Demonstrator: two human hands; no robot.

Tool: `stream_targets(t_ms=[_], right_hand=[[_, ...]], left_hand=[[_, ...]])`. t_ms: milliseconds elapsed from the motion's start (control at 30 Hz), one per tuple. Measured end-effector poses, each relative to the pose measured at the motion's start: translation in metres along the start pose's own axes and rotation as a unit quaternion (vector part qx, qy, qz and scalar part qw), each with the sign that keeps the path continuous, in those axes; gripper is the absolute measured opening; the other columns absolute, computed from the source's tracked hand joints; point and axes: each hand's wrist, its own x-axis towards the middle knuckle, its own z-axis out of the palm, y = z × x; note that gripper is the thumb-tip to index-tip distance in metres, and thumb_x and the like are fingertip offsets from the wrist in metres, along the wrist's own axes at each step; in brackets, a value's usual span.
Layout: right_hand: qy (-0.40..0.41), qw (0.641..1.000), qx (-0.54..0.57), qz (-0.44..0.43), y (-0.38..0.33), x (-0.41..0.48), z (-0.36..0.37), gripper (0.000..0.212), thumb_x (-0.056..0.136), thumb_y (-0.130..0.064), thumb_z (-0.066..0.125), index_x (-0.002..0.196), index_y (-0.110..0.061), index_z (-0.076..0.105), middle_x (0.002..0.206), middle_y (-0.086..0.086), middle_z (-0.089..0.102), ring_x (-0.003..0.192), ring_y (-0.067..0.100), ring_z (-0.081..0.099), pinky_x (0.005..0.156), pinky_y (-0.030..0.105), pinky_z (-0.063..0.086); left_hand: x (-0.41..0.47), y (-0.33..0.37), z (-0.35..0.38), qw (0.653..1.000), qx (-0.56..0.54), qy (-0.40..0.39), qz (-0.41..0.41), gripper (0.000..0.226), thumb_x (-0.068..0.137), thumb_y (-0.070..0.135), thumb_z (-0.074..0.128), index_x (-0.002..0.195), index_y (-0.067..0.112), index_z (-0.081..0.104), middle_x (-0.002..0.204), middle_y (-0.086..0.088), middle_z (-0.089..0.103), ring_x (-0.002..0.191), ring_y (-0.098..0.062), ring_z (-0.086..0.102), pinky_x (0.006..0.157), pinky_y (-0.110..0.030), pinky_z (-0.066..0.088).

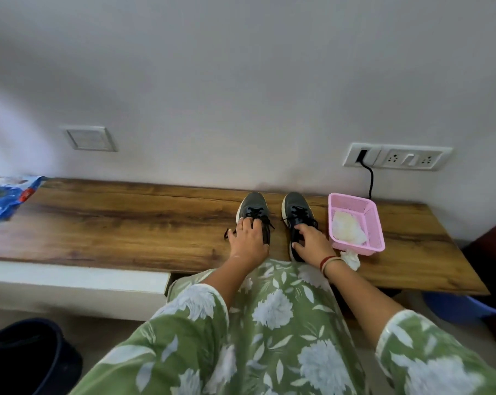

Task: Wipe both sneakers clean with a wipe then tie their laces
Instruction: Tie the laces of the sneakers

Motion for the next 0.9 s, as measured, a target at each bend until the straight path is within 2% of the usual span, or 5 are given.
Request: stream_targets(t_ms=[367,500,633,767,900], right_hand=[[0.078,0.996,0.046,-0.005,-0.009,-0.020,-0.019,0.044,0.085,-0.022,0.063,0.126,-0.014,0.051,0.127,0.009,0.049,0.118,0.025,0.047,0.099,0.032,0.036],[0.063,0.997,0.050,0.000,0.003,-0.016,-0.005,0.045,0.085,-0.021,0.063,0.128,-0.013,0.049,0.129,0.009,0.048,0.120,0.025,0.046,0.102,0.033,0.035],[0.021,0.998,-0.044,0.028,0.020,0.003,0.012,0.059,0.085,-0.033,0.063,0.136,-0.017,0.039,0.132,0.007,0.045,0.122,0.025,0.044,0.102,0.036,0.037],[-0.033,0.984,-0.175,0.025,0.031,0.014,0.025,0.069,0.083,-0.047,0.058,0.141,-0.022,0.029,0.137,0.000,0.040,0.127,0.020,0.038,0.107,0.038,0.029],[-0.046,0.974,-0.223,0.021,0.037,0.022,0.037,0.064,0.086,-0.043,0.055,0.141,-0.023,0.029,0.133,-0.002,0.046,0.125,0.017,0.039,0.104,0.037,0.031]], left_hand=[[-0.007,-0.009,0.008,0.999,0.018,-0.007,0.037,0.064,0.089,0.037,0.057,0.140,0.012,0.027,0.147,-0.013,0.026,0.142,-0.032,0.017,0.113,-0.054,0.021],[0.001,-0.010,0.018,0.999,0.024,-0.034,0.035,0.064,0.089,0.038,0.057,0.140,0.013,0.028,0.151,-0.012,0.022,0.143,-0.031,0.014,0.113,-0.052,0.019],[0.020,-0.011,0.026,0.997,0.042,-0.055,0.046,0.076,0.088,0.043,0.059,0.146,0.014,0.019,0.156,-0.011,0.014,0.146,-0.029,0.007,0.115,-0.054,0.012],[0.034,-0.016,0.034,0.993,0.075,-0.078,0.047,0.099,0.080,0.054,0.065,0.150,0.015,0.008,0.158,-0.009,0.008,0.147,-0.028,-0.002,0.116,-0.054,0.004],[0.040,-0.022,0.039,0.993,0.087,-0.066,0.040,0.093,0.071,0.058,0.071,0.140,0.018,0.023,0.148,-0.007,0.026,0.142,-0.026,0.017,0.116,-0.045,0.015]])
